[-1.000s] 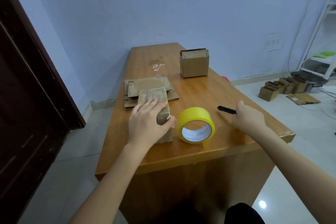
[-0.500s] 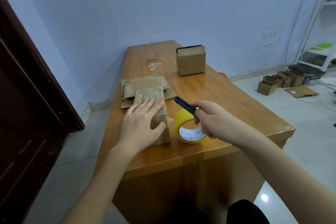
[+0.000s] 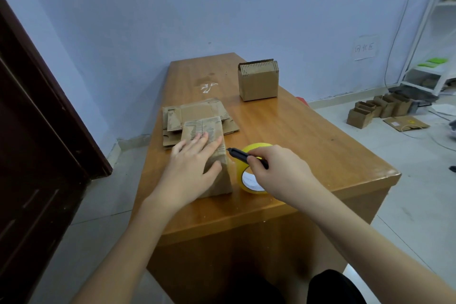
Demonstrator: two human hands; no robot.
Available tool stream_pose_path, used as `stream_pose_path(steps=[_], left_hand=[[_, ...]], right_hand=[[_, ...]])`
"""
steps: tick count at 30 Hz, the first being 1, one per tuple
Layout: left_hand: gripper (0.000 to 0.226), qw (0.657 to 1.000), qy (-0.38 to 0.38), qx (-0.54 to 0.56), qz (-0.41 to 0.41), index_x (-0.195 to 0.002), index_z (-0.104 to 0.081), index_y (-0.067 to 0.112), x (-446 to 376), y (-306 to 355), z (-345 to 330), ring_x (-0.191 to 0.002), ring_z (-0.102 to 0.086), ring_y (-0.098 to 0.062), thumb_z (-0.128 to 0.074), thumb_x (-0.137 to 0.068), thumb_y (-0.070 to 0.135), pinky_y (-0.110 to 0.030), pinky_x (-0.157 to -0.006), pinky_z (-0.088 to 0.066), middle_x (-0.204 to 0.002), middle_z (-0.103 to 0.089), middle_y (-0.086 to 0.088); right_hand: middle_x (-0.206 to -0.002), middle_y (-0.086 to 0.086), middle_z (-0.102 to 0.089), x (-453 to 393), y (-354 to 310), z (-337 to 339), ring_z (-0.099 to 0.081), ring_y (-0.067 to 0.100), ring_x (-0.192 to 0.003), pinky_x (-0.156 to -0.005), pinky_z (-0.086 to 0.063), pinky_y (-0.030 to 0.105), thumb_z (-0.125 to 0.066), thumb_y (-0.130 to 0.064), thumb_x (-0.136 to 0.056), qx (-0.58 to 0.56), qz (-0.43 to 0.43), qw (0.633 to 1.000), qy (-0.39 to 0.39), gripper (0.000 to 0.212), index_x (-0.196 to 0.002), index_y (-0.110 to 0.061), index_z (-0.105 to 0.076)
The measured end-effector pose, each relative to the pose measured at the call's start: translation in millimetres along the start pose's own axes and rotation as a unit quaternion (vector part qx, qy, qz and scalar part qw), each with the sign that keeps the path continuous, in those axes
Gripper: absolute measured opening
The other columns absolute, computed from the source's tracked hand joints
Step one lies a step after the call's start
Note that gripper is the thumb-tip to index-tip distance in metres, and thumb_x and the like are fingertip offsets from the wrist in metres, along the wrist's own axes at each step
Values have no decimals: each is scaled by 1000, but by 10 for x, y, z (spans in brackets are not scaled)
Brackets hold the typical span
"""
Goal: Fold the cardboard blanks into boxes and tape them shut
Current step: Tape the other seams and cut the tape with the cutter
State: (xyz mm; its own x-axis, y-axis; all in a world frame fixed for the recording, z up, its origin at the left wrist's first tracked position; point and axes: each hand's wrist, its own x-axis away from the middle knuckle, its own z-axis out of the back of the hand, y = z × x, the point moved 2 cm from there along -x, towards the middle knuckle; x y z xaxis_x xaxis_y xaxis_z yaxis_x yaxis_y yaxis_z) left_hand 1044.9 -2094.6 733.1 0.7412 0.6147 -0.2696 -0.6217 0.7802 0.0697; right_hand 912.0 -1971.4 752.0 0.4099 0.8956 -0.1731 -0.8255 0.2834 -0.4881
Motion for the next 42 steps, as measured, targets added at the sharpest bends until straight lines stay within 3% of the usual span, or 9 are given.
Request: stream_pose_path(steps=[4,10,15,19,22,26,34,38,42], left_hand=[[52,999,-41,16,5,-149,-12,36,-15,18,52,-145,-1,-8,-20,-98,44,-32,-117,2,-159,-7,2],[50,993,-100,63,13,-149,-8,37,-57,-4,104,-144,6,-6,-25,-102,37,-30,-115,8,-159,1,4],[50,990,-121,71,13,-149,-6,38,-64,-18,129,-144,7,-6,-23,-102,39,-29,-115,9,-158,4,5],[50,990,-124,69,11,-148,-5,37,-63,-15,130,-144,8,-6,-23,-102,39,-29,-115,9,-158,5,5],[50,990,-121,69,12,-148,-6,38,-59,-10,136,-144,7,-6,-24,-102,39,-28,-114,9,-158,4,5],[52,991,-117,72,12,-149,-6,37,-50,5,137,-144,7,-6,-27,-101,39,-28,-114,9,-158,4,4],[53,990,-119,75,14,-148,-6,38,-59,-6,137,-144,7,-6,-29,-101,40,-27,-112,10,-158,4,5],[53,991,-111,73,14,-149,-7,37,-62,-8,129,-144,6,-6,-30,-101,40,-28,-113,9,-158,2,5],[54,991,-110,68,12,-149,-7,37,-66,-7,127,-144,6,-7,-30,-101,40,-29,-114,9,-158,2,4]], right_hand=[[-59,-6,-42,21,-34,-34,-42,20,-57,-47,-24,27,-38,-28,-100,-13,5,1000,2,25,-91,-23,-60],[-62,-7,-44,216,-22,-69,-47,20,-62,-50,-29,28,-37,-27,-100,-34,27,999,14,25,-95,-22,-61],[-79,-3,-62,487,-34,-79,-60,22,-79,-66,-45,33,-38,-32,-99,-25,52,998,-19,29,-108,-24,-65],[-57,-6,-49,471,110,32,-49,13,-55,-53,-35,31,-43,-28,-98,-72,35,997,-1,27,-104,-22,-69],[-48,-9,-44,395,196,195,-37,9,-45,-48,-28,24,-47,-21,-97,-209,21,977,-34,27,-86,-32,-69],[-42,-11,-45,207,482,421,-35,2,-38,-41,-27,16,-41,-11,-95,-335,-57,939,55,28,-93,-23,-66],[-66,3,-42,-230,1318,392,-34,7,-42,-39,-28,20,-29,-13,-101,-403,-170,891,118,29,-124,-7,-45],[-95,6,-54,-301,1465,194,-51,14,-72,-58,-43,24,-55,-25,-95,-299,-181,925,149,35,-124,-13,-39],[-105,11,-58,-418,1556,46,-56,21,-79,-63,-46,31,-53,-24,-97,-233,-196,937,173,26,-115,-13,-39]])
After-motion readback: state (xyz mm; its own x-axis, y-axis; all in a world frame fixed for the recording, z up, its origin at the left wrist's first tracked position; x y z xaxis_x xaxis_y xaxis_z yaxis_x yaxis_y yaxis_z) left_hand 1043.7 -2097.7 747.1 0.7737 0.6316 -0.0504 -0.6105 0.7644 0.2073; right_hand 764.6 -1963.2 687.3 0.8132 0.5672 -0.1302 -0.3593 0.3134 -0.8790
